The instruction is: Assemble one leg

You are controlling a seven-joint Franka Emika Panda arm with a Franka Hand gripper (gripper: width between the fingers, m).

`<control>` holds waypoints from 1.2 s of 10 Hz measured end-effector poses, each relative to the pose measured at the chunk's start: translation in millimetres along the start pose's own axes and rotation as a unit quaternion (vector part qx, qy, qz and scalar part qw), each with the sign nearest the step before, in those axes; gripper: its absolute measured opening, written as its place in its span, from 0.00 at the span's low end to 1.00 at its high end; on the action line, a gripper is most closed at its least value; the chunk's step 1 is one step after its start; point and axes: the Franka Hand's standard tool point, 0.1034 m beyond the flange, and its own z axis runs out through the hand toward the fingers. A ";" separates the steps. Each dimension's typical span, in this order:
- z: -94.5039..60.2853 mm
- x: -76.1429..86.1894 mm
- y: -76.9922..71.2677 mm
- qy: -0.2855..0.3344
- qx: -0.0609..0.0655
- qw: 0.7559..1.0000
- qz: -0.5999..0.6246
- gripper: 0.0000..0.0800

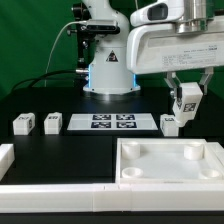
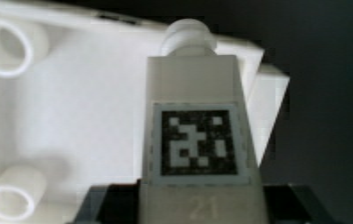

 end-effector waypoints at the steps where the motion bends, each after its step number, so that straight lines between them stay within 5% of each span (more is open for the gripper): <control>1: -0.9 5.1 0.9 0.003 0.000 1.000 -0.008 0.37; 6: 1.5 4.6 1.5 0.002 0.000 1.000 -0.010 0.37; 10: -2.1 53.7 10.2 0.015 0.003 1.000 -0.011 0.37; 12: -0.1 55.3 11.1 0.043 0.000 0.999 -0.012 0.37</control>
Offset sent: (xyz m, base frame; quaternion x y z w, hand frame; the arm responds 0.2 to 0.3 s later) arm 0.0000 0.0000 0.0000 0.0000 0.0000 0.0000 1.0000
